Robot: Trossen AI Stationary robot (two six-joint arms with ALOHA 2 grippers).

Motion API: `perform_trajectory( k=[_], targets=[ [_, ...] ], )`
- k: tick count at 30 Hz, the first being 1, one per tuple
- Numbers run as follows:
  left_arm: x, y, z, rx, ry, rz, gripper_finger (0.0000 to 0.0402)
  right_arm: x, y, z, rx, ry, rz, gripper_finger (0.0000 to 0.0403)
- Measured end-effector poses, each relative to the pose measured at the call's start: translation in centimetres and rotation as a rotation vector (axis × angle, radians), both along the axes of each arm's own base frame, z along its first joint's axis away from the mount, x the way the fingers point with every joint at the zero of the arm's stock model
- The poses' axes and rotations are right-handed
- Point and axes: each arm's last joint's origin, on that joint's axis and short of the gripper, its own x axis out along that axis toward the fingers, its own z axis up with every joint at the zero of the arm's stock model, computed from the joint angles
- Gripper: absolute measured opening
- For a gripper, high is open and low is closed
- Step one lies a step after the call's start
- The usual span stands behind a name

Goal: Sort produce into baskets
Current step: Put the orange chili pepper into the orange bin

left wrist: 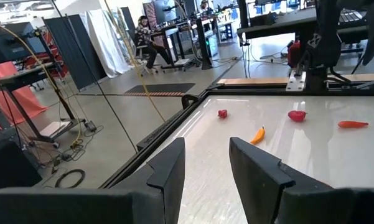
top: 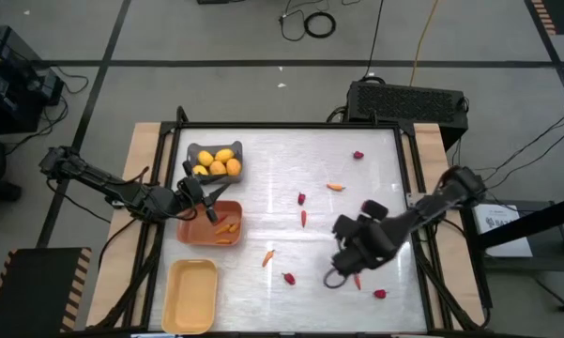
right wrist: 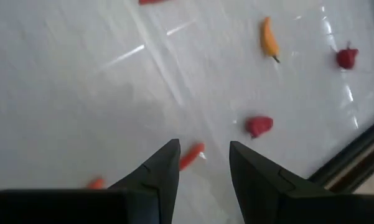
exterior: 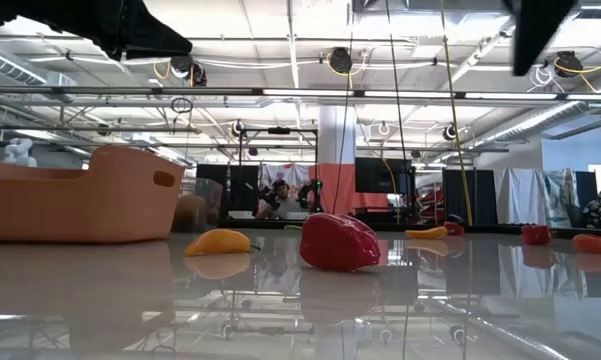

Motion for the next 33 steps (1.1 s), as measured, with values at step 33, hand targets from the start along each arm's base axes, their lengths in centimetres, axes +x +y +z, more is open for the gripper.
perform_trajectory(
  k=[33],
  targets=[
    [0.0, 0.0, 0.0, -0.001, -0.001, 0.0, 0.0134, -8.5, -1.9, -7.5, 0.289, -0.313, -0.321, 0.013]
  ],
)
